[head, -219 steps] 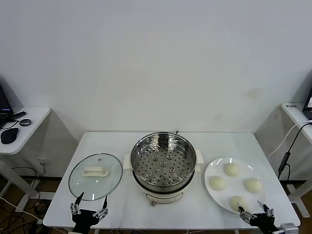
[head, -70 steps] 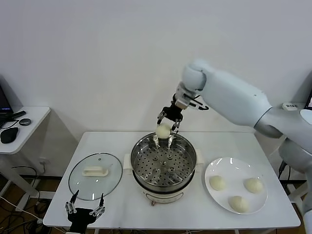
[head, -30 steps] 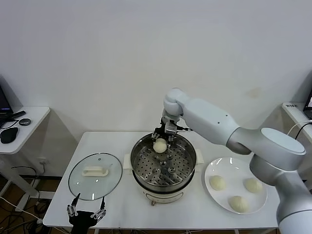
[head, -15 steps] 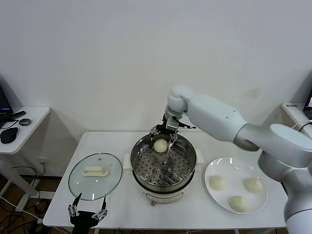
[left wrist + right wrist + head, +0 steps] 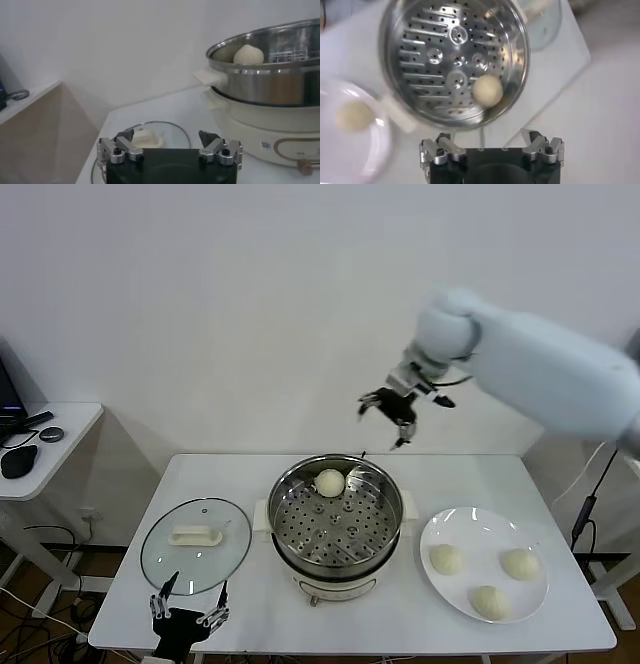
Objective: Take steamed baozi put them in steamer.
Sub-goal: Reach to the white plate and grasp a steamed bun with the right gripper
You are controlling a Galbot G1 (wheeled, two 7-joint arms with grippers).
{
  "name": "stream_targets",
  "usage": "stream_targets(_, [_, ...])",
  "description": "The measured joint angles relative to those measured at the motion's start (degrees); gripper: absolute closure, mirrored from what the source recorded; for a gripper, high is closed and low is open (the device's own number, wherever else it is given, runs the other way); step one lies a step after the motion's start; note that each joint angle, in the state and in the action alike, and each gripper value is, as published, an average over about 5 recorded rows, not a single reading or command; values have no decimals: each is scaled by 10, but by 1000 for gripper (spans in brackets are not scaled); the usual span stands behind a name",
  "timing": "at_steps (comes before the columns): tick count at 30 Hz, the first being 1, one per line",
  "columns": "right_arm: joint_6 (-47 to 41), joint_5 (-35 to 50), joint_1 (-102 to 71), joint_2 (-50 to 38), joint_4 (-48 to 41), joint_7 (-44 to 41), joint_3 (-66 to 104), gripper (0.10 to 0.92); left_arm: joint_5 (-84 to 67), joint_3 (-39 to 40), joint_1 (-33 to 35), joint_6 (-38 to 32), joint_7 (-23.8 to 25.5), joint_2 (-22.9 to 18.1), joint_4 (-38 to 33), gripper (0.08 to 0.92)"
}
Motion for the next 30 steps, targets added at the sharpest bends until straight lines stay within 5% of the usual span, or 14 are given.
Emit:
stream_targets(11, [-190,-6,-86,-143,93,-6,39,203,-20,-9,-14,10,8,11,12,177])
stream_targets(30, [-236,-171,-398,-155,69,10,236,203,-32,-15,-16,12,12,6,33,177])
